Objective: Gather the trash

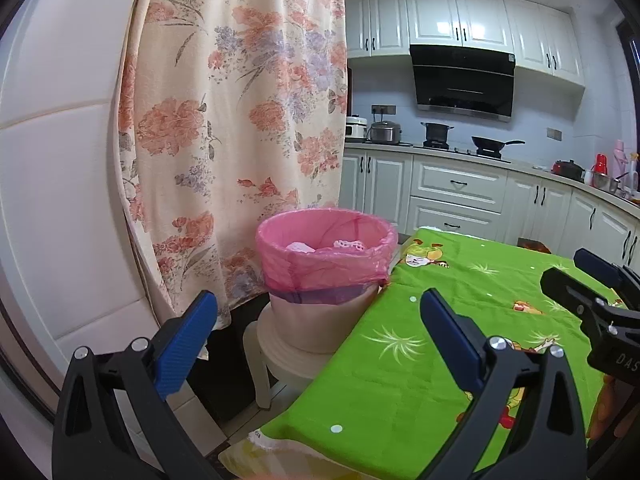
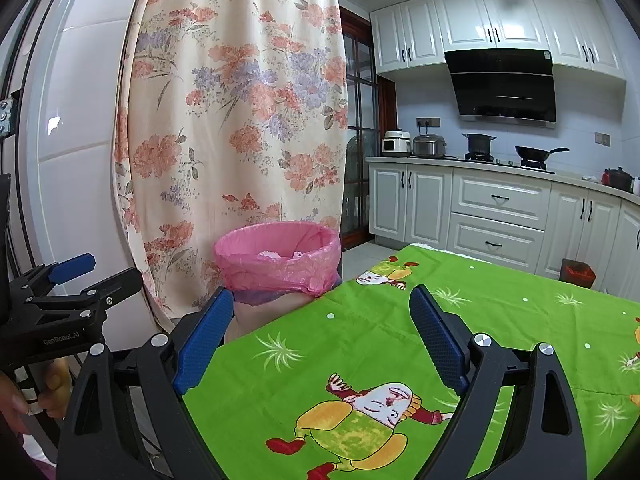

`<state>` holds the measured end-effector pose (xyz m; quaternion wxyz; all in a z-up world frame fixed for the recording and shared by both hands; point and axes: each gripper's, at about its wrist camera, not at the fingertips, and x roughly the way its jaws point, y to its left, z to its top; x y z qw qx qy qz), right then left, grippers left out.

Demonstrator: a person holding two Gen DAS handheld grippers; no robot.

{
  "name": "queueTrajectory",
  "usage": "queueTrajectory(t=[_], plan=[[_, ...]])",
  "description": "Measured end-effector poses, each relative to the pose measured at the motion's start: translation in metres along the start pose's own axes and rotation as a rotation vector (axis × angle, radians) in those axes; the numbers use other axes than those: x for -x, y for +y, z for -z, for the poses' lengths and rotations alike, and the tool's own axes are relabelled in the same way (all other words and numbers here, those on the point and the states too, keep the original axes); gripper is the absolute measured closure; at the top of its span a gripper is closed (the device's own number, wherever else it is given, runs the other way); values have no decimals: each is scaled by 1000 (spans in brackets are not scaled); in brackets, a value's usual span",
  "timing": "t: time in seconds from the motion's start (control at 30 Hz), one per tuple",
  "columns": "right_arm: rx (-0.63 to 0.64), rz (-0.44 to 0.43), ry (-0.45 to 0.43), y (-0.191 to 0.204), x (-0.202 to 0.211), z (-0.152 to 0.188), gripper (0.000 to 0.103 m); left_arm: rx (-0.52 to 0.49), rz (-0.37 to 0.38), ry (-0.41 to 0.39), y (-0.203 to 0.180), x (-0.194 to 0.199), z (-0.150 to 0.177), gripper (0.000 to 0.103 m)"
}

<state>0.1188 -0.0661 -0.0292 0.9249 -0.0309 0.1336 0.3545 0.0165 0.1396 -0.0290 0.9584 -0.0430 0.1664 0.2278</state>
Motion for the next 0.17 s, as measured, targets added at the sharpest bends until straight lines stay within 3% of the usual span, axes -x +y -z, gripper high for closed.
queueTrajectory(t=[0.17], plan=[[4, -2, 4, 2, 0, 1, 18, -4, 5, 2, -1, 1, 1, 5]])
